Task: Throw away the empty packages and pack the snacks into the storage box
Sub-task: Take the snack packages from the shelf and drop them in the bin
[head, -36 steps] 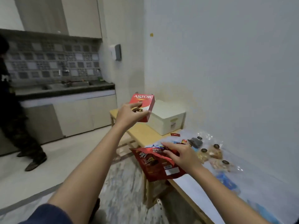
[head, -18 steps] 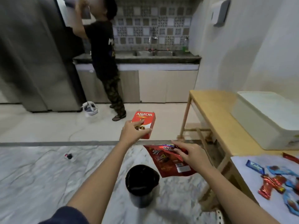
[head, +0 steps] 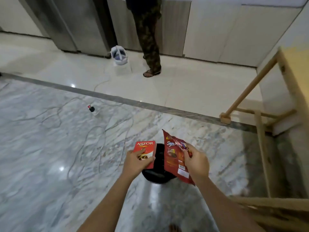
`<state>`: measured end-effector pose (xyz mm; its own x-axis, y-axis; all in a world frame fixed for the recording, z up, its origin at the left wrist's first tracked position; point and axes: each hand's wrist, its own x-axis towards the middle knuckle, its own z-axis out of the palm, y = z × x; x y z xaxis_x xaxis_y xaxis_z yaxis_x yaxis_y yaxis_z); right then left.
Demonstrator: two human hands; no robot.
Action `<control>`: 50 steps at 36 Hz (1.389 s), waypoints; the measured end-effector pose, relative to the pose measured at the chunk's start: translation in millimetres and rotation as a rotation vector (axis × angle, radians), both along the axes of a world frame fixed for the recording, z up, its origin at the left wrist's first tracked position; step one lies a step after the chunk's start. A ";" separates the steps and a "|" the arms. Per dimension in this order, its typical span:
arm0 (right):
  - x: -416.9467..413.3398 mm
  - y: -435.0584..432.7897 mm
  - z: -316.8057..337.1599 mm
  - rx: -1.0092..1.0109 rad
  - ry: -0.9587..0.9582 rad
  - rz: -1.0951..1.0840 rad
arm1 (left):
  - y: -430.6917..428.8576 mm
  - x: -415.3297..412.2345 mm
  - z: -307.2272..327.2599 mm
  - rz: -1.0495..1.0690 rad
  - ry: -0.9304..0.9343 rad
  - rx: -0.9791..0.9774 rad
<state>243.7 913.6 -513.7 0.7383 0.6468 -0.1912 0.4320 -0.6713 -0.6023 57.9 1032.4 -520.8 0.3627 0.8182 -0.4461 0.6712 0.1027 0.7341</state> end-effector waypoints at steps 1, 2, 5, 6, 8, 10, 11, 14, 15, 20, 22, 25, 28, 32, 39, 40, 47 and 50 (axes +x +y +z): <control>1.7 6.2 -21.6 -0.001 0.030 -0.028 | -0.9 5.2 -20.6 0.012 0.013 -0.035; 3.2 12.4 -43.2 0.004 0.046 -0.044 | -1.0 10.4 -41.9 0.019 0.016 -0.064; 6.6 29.0 -105.5 0.001 0.082 -0.073 | 5.4 27.0 -108.6 0.055 0.015 -0.116; 7.9 35.3 -124.5 0.001 0.091 -0.080 | 8.3 31.9 -127.7 0.059 0.004 -0.137; 9.0 46.7 -160.7 0.002 0.120 -0.106 | 13.9 40.5 -161.4 0.068 -0.010 -0.174; 8.9 56.7 -196.3 0.004 0.150 -0.121 | 22.0 46.6 -200.9 0.112 -0.020 -0.200; 8.4 60.3 -212.5 -0.001 0.157 -0.115 | 25.4 47.7 -221.5 0.123 -0.015 -0.221; 5.9 68.6 -252.4 -0.060 0.169 -0.058 | 32.8 47.0 -282.0 0.090 0.020 -0.293; 5.5 70.6 -261.0 -0.081 0.174 -0.032 | 33.7 47.1 -298.7 0.097 0.033 -0.324; 7.6 79.0 -288.8 -0.216 0.133 0.110 | 35.7 55.7 -338.3 0.075 0.091 -0.343; 10.1 83.9 -295.8 -0.275 0.141 0.140 | 37.9 59.9 -341.6 0.054 0.114 -0.341; 14.6 89.8 -303.4 -0.361 0.182 0.193 | 37.7 67.5 -329.6 0.013 0.182 -0.334; 17.0 91.5 -310.2 -0.455 0.249 0.280 | 36.8 67.5 -330.0 -0.072 0.260 -0.360; 16.7 89.6 -317.3 -0.523 0.292 0.326 | 35.4 61.7 -327.4 -0.169 0.311 -0.369; 17.7 79.8 -286.0 -0.482 0.269 0.347 | 36.9 56.5 -283.5 -0.232 0.261 -0.336; 18.0 77.8 -277.0 -0.468 0.261 0.343 | 36.6 55.9 -273.2 -0.236 0.262 -0.322; 31.2 64.1 -171.3 -0.377 0.268 0.248 | 38.7 55.8 -160.3 -0.269 0.265 -0.247; 43.7 58.9 -106.6 -0.362 0.242 0.212 | 42.2 60.2 -97.4 -0.267 0.250 -0.177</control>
